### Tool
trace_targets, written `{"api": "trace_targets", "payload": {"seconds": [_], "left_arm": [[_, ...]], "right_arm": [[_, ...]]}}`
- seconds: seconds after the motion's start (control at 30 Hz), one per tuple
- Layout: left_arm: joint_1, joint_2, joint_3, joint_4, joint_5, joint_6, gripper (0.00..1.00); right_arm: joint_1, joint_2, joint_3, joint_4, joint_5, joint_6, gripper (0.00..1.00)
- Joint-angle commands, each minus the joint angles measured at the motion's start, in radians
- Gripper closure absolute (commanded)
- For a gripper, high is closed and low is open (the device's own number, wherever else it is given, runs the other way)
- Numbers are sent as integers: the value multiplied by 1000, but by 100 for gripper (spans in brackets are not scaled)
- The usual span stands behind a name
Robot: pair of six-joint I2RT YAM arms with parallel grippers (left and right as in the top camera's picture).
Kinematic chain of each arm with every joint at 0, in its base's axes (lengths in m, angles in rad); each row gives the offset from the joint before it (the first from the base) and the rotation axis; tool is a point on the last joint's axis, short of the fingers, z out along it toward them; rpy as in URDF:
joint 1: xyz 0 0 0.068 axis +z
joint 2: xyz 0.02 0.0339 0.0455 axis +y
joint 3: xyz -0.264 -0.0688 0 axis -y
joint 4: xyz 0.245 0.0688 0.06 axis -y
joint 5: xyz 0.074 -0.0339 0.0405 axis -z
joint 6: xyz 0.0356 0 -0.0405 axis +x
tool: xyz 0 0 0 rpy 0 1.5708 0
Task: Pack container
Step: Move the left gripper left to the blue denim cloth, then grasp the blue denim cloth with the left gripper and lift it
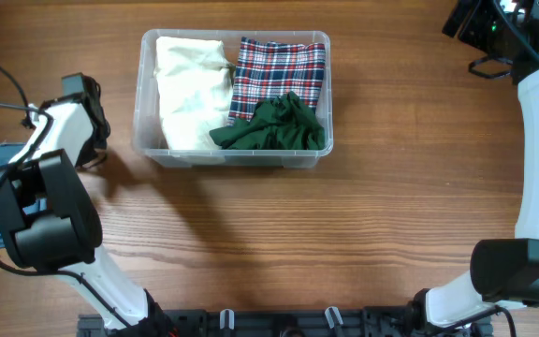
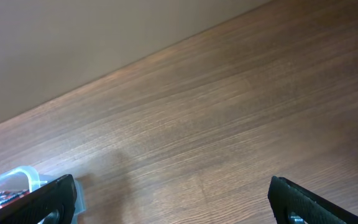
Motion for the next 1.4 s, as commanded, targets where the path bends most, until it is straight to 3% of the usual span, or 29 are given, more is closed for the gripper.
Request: {"api": "trace_targets", "payload": {"seconds": [0.0, 1.0, 1.07, 1.13, 1.2, 1.23, 1.37], "left_arm": [[11, 7, -51, 48, 1, 73, 0], [205, 209, -89, 241, -48, 197, 4], [223, 209, -89, 241, -48, 201, 15], [234, 209, -89, 240, -47, 201, 39], [238, 209, -89, 240, -47, 200, 70], [238, 209, -89, 241, -47, 200, 78], [238, 209, -89, 246, -47, 200, 91]], "right_arm": [[0, 3, -4, 3, 14, 14, 1], [0, 3, -4, 3, 14, 14, 0], [0, 3, -4, 3, 14, 14, 0], [0, 3, -4, 3, 14, 15, 0], [0, 3, -4, 3, 14, 14, 1], [0, 3, -4, 3, 14, 14, 0], [0, 3, -4, 3, 14, 14, 0]]}}
